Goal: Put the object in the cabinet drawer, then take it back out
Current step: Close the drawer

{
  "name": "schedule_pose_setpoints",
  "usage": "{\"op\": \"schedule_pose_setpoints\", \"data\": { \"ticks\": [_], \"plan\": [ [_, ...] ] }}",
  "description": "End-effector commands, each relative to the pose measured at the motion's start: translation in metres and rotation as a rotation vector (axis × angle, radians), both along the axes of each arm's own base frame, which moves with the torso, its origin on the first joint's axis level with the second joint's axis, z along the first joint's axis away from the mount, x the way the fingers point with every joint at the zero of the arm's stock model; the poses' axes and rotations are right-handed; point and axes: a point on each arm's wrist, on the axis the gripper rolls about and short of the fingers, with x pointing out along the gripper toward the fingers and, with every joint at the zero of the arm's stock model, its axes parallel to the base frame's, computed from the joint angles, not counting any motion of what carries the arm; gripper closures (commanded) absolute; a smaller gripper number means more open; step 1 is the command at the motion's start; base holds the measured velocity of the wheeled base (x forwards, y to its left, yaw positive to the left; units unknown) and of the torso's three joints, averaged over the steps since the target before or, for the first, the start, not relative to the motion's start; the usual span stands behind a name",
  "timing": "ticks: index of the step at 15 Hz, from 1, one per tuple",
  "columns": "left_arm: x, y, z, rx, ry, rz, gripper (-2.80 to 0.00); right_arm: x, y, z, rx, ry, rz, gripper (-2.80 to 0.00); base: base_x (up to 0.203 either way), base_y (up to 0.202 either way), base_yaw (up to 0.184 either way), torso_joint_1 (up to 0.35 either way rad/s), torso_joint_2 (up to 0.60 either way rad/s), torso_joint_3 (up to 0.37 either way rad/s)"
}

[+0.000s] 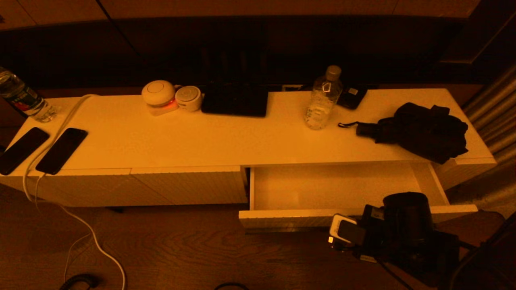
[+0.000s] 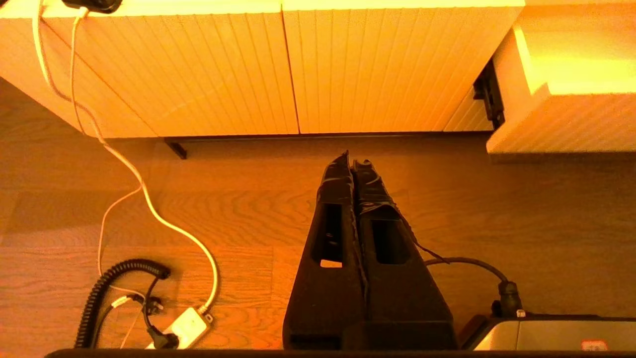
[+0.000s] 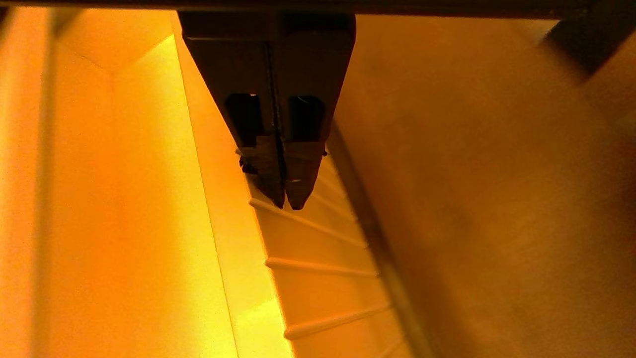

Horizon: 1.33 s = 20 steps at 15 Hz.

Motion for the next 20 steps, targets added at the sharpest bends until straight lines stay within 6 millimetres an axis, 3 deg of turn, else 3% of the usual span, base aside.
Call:
{"op": "schedule_pose_setpoints", "data": {
  "ticks": [1,10,20],
  "plan": [
    [0.0,0.0,0.0,-0.001,0.0,0.0,0.0,0.009,0.002,-0.009,-0.004,-0.024,-0.002,0.0,0.0,0.0,0.0,0.0,0.0,0.0],
    [0.0,0.0,0.0,-0.001,0.0,0.0,0.0,0.06,0.011,0.001,0.014,-0.209,0.001,0.0,0.0,0.0,0.0,0.0,0.0,0.0],
    [0.0,0.0,0.0,-0.001,0.0,0.0,0.0,0.096,0.017,-0.003,0.043,-0.282,-0.012,0.0,0.0,0.0,0.0,0.0,0.0,0.0]
  ]
}}
